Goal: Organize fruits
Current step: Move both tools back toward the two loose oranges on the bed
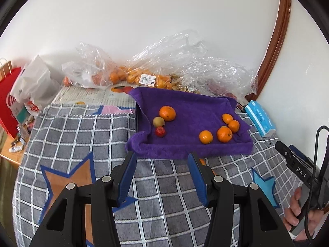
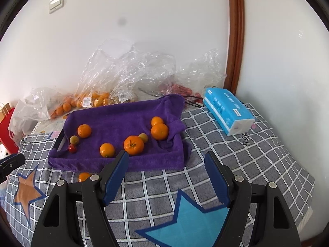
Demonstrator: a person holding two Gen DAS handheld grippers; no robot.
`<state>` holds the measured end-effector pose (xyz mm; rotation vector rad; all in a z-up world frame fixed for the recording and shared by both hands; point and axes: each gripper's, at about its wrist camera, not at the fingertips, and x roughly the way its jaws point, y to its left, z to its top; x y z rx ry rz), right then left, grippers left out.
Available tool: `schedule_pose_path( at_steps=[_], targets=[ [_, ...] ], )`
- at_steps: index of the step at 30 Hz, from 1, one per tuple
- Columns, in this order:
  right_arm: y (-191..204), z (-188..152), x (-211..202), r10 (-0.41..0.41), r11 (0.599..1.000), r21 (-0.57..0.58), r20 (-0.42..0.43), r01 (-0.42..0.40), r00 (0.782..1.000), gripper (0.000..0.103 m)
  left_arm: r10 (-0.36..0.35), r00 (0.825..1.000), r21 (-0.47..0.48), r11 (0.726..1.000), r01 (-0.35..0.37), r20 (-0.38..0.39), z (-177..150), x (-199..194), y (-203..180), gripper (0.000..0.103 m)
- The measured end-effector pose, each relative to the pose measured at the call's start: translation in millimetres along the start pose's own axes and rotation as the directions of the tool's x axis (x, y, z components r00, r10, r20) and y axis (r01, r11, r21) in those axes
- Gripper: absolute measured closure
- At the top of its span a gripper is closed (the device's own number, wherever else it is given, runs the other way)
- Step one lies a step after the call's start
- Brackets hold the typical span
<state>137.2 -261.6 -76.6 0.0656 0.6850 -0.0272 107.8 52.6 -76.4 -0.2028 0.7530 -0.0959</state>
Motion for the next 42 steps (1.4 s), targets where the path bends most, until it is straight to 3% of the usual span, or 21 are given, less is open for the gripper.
schedule_pose_path(
  at_steps=[8,16,22,32,38,42],
  targets=[
    [-1.7,-23.0,-11.0,0.048,0.999,0.016,0.004,-0.049,0.999,0.024,0.001,0.999,-0.018,1.000,-0.001,0.040,-16.2,-9.4,6.5,0.054],
    [4.0,-37.6,-9.5,0.123,0.991,0.046,0.039,-0.125,0.992,0.024,0.053,0.997,0.009,0.998,-0.054,0.060,-28.5,-8.4,15.3,0.053],
    [17.3,-39.0,-0.8,0.129,0.990,0.045,0.052,-0.131,0.990,0.024,0.037,0.999,0.022,0.999,-0.037,0.016,-36.7,10.1,24.9,0.053],
    [50.2,-46.0,32.4,0.152,0.988,0.001,-0.051,-0.152,0.987,0.024,0.030,0.999,0.008,1.000,-0.030,-0.042,-41.9,39.8,56.1,0.053],
    [73.5,-53.7,40.2,0.132,0.988,-0.070,-0.066,-0.137,0.989,0.025,0.045,0.996,-0.031,0.998,-0.047,-0.074,-50.4,55.8,77.3,0.054],
    [85.2,-59.9,52.8,0.155,0.983,-0.086,-0.103,-0.164,0.982,0.032,0.045,0.995,-0.047,0.998,-0.049,-0.087,-54.5,64.7,86.3,0.055]
  ],
)
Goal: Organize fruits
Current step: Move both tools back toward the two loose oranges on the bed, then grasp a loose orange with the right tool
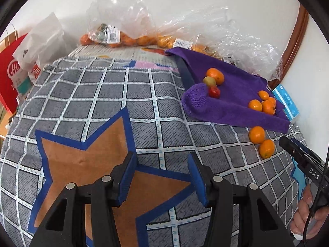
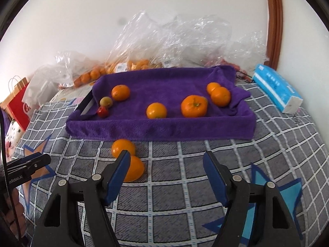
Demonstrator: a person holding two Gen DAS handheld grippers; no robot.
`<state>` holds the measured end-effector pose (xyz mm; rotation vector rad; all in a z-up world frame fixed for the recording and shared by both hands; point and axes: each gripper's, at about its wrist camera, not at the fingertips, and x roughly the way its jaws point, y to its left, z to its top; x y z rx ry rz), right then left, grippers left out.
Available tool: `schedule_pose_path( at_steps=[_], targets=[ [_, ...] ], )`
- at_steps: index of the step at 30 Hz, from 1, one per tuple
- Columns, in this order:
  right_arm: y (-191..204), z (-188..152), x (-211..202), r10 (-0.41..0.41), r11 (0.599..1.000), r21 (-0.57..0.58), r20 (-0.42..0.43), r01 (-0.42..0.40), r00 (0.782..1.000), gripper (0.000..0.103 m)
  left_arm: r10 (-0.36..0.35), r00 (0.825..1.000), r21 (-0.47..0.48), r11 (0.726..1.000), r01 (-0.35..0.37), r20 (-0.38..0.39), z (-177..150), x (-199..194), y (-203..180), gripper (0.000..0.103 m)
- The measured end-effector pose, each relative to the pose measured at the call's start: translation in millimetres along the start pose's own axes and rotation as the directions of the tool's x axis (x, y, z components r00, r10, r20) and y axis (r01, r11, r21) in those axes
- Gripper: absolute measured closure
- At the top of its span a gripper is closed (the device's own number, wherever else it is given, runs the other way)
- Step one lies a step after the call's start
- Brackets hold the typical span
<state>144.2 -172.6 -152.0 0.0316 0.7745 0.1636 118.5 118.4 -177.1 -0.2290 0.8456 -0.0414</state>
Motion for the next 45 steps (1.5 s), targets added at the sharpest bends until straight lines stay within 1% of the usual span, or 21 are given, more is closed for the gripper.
schedule_pose_path(
  at_steps=[3,5,9,10,11,12,13,17,18,19,21,24,27,32,35,37,41,44,45],
  targets=[
    [6.2,-2.7,8.1,0.039,0.999,0.005,-0.024,-0.039,0.999,0.036,-0.021,1.000,0.011,1.000,0.021,0.011,-0.6,0.8,-0.9,0.055],
    [10.5,-4.9,9.5,0.085,0.996,0.007,-0.029,-0.085,0.996,0.036,-0.014,1.000,0.018,1.000,0.014,0.019,-0.9,1.0,-2.3,0.055],
    [20.5,-8.7,15.6,0.119,0.992,-0.027,-0.054,-0.121,0.991,0.036,-0.039,0.999,0.000,0.999,0.039,0.019,-0.4,1.0,1.9,0.054],
    [24.1,-10.9,19.6,0.124,0.991,-0.041,-0.067,-0.127,0.990,0.039,-0.039,0.999,-0.002,0.999,0.039,0.019,-0.3,1.1,2.0,0.054],
    [26.3,-11.9,22.9,0.118,0.991,-0.050,-0.084,-0.123,0.989,0.041,-0.035,0.999,0.001,0.999,0.035,0.018,-0.1,1.4,1.1,0.054],
    [27.5,-11.5,25.2,0.110,0.992,-0.054,-0.098,-0.115,0.989,0.047,-0.030,0.999,0.005,1.000,0.030,0.017,-0.1,1.7,0.1,0.054],
    [28.7,-10.9,28.0,0.101,0.993,-0.055,-0.109,-0.108,0.989,0.049,-0.025,1.000,0.008,1.000,0.025,0.017,-0.1,1.6,-0.9,0.054],
    [30.9,-11.7,36.0,0.076,0.994,-0.063,-0.136,-0.085,0.988,0.050,-0.027,0.999,0.006,1.000,0.027,0.017,0.3,1.5,-0.4,0.054],
    [31.0,-11.0,36.2,0.075,0.994,-0.068,-0.135,-0.085,0.988,0.051,-0.028,0.999,0.005,1.000,0.028,0.017,0.2,1.6,-0.6,0.054],
    [30.8,-11.3,35.1,0.080,0.993,-0.071,-0.132,-0.090,0.988,0.056,-0.031,0.999,0.002,1.000,0.031,0.017,0.3,1.7,-0.3,0.054],
    [30.3,-11.7,33.9,0.088,0.993,-0.071,-0.131,-0.098,0.987,0.057,-0.032,0.999,-0.001,0.999,0.032,0.017,0.2,2.0,0.0,0.054],
    [32.3,-12.3,32.8,0.080,0.992,-0.083,-0.132,-0.091,0.988,0.066,-0.028,0.999,0.003,1.000,0.028,0.016,0.2,2.0,-0.2,0.054],
    [34.4,-12.8,31.8,0.067,0.992,-0.100,-0.134,-0.080,0.989,0.066,-0.029,0.999,0.001,1.000,0.029,0.016,0.1,2.0,-0.3,0.054],
    [30.3,-13.0,30.7,0.085,0.992,-0.082,-0.137,-0.097,0.987,0.066,-0.015,1.000,0.013,1.000,0.015,0.014,0.1,2.6,-0.9,0.054],
    [27.8,-13.4,30.2,0.096,0.992,-0.071,-0.138,-0.107,0.986,0.066,0.051,0.999,0.073,0.996,-0.051,0.002,-0.4,5.7,-11.9,0.054],
    [27.9,-13.8,29.7,0.100,0.991,-0.071,-0.137,-0.110,0.986,0.066,0.074,0.997,0.097,0.993,-0.074,0.000,-1.3,5.8,-15.6,0.054],
    [24.9,-14.0,22.6,0.129,0.989,-0.059,-0.103,-0.136,0.986,0.066,0.034,0.999,0.111,0.993,-0.033,-0.003,-2.6,2.9,-13.4,0.054],
    [18.5,-14.1,16.8,0.150,0.987,-0.045,-0.081,-0.154,0.985,0.066,0.033,0.999,0.088,0.996,-0.031,-0.012,-5.4,-1.0,-14.5,0.054],
    [15.7,-14.5,14.8,0.150,0.987,-0.038,-0.076,-0.153,0.986,0.066,0.028,0.999,0.076,0.997,-0.027,-0.017,-5.6,-2.4,-16.8,0.056]
  ],
)
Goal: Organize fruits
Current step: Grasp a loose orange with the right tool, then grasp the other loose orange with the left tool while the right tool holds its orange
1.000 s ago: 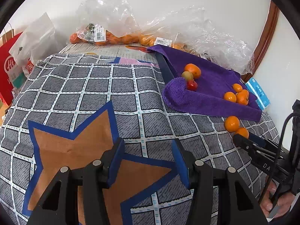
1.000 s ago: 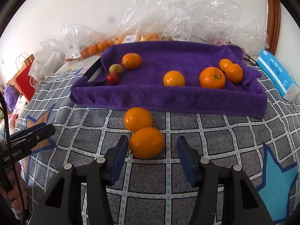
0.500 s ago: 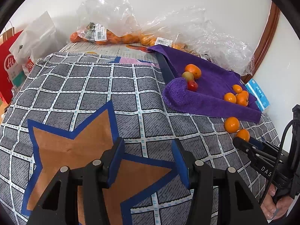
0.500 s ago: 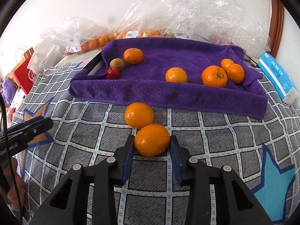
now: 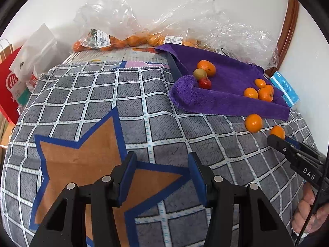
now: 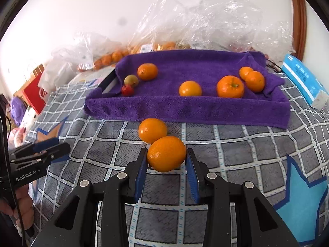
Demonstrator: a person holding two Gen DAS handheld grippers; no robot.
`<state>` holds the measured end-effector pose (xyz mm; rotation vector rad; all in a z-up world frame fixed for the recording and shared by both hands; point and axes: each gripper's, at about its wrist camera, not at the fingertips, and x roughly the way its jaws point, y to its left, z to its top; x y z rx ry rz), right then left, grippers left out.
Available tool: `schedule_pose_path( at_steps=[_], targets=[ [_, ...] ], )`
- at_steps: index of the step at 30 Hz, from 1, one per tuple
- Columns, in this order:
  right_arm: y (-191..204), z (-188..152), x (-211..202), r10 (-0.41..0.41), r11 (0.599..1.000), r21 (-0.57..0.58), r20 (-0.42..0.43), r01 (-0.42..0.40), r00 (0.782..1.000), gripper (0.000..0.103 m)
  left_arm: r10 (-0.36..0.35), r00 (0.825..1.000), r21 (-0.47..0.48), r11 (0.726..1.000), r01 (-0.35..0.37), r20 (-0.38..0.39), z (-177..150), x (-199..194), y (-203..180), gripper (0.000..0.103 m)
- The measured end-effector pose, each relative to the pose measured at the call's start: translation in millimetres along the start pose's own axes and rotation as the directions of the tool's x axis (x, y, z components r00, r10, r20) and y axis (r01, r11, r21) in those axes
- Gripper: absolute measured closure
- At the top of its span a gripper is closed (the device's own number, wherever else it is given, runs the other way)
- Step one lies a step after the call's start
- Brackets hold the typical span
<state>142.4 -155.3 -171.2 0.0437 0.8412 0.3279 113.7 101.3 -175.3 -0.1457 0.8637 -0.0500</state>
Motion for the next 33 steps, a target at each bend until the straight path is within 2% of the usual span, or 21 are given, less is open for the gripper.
schedule_pose_path(
  at_steps=[3,9,14,20,25,28,30,33],
  targets=[
    [-11.9,-3.9,-7.4,-0.026,0.999,0.019,-0.001,0.026,1.000,0.066,-0.057,0.998,-0.026,0.998,0.057,-0.006,2.4,-3.6,-16.1,0.056],
    [-55.2,-13.0,-25.5,-0.104,0.993,0.064,0.011,0.103,0.995,0.066,-0.112,0.994,0.056,0.992,0.113,-0.010,11.3,8.5,-73.3,0.056],
    [-93.3,-15.7,-36.4,-0.183,0.979,0.099,0.022,0.180,0.983,0.066,-0.159,0.987,0.054,0.986,0.160,-0.033,20.0,21.8,-107.8,0.056],
    [-120.2,-18.8,-36.7,-0.192,0.972,0.145,0.034,0.185,0.981,0.066,-0.107,0.993,0.106,0.988,0.111,-0.042,23.1,38.6,-133.9,0.056],
    [-120.0,-19.8,-39.7,-0.136,0.981,0.146,0.055,0.127,0.989,0.066,-0.082,0.995,0.106,0.990,0.088,-0.061,24.9,54.3,-142.3,0.056],
    [-118.6,-19.3,-37.8,-0.113,0.985,0.135,0.050,0.105,0.992,0.066,-0.068,0.997,0.111,0.991,0.072,-0.042,27.0,58.0,-147.5,0.061],
    [-118.0,-19.2,-36.8,-0.107,0.985,0.137,0.044,0.100,0.993,0.066,-0.067,0.997,0.103,0.992,0.069,-0.031,27.9,59.5,-149.8,0.070],
    [-119.5,-19.4,-36.6,-0.105,0.984,0.147,0.043,0.097,0.994,0.066,-0.069,0.997,0.108,0.992,0.071,-0.017,27.5,61.0,-152.6,0.071]
  ],
)
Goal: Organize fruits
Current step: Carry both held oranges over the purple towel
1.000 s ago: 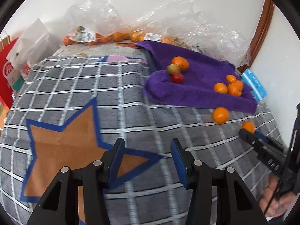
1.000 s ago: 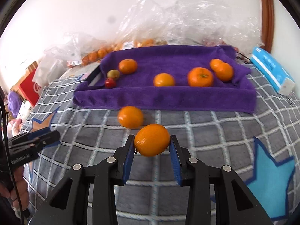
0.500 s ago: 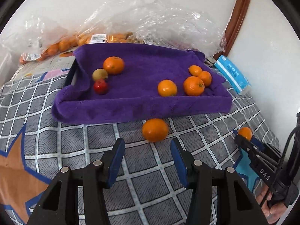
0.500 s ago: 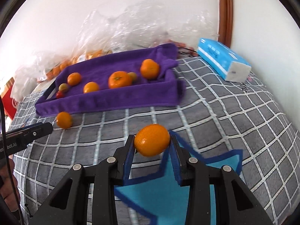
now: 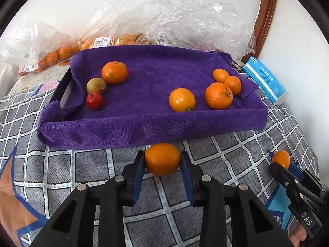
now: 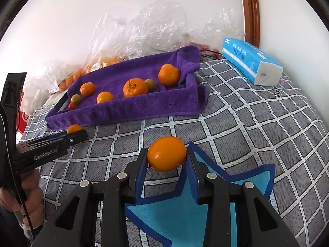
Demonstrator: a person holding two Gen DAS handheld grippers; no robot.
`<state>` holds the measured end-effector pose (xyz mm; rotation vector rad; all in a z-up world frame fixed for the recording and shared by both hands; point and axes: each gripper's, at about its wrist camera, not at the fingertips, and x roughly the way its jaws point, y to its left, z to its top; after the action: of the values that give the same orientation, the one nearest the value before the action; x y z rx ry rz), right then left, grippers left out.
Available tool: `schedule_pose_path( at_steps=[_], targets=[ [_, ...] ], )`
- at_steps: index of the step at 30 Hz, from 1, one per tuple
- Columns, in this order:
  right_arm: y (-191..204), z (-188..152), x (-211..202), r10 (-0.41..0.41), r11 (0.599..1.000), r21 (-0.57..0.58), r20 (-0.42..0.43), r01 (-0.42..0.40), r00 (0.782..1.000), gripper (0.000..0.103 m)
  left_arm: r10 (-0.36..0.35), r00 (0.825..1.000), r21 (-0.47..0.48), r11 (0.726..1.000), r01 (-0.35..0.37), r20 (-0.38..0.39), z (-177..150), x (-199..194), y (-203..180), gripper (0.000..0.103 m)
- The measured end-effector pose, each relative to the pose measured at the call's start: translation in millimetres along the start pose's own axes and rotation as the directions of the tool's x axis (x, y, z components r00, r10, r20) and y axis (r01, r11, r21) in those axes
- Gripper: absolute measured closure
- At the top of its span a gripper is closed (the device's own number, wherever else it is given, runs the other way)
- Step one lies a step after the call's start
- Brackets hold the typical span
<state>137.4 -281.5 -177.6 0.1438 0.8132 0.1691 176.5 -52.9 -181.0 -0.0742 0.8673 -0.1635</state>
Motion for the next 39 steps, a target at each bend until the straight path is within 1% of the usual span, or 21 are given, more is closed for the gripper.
schedule_pose_path(
  at_steps=[3,6,14,18,20,23,29,36,39],
  targets=[
    [-0.8,-0.2,0.9,0.006,1.000,0.003,-0.006,-0.006,1.000,0.066,0.000,1.000,0.016,1.000,0.000,0.001,-2.1,-1.9,-0.9,0.071],
    [1.3,-0.5,2.5,-0.001,1.000,-0.008,-0.012,0.000,1.000,0.066,-0.024,1.000,-0.005,1.000,0.024,-0.017,-5.2,-8.0,4.0,0.071],
    [6.8,-3.5,-2.0,-0.026,0.999,-0.033,0.002,0.026,1.000,0.066,-0.034,0.998,-0.044,0.999,0.032,-0.045,-19.0,-36.6,20.8,0.071],
    [13.6,-4.8,-2.7,-0.059,0.997,-0.047,-0.007,0.059,0.998,0.066,-0.028,0.999,-0.068,0.997,0.027,-0.027,-26.6,-58.6,35.8,0.071],
    [17.1,-5.3,-6.0,-0.048,0.998,-0.037,-0.014,0.047,0.999,0.066,-0.035,0.999,-0.085,0.996,0.034,-0.012,-28.5,-69.8,44.0,0.071],
    [25.2,-3.5,-16.2,-0.021,1.000,-0.022,-0.012,0.021,1.000,0.066,-0.027,1.000,-0.097,0.995,0.027,0.003,-28.6,-81.8,52.5,0.071],
    [46.5,7.2,-36.7,-0.025,0.999,-0.035,0.010,0.026,1.000,0.066,-0.035,0.999,-0.138,0.990,0.039,0.032,-24.2,-101.8,66.7,0.071],
    [60.3,21.0,-51.0,-0.007,1.000,-0.009,0.021,0.007,1.000,0.066,-0.014,0.998,-0.152,0.988,0.025,0.069,-16.5,-124.1,75.7,0.071],
    [65.3,25.3,-57.4,-0.012,1.000,-0.008,0.029,0.013,1.000,0.066,-0.026,0.997,-0.151,0.988,0.037,0.075,-14.1,-130.0,78.1,0.071]
  ],
)
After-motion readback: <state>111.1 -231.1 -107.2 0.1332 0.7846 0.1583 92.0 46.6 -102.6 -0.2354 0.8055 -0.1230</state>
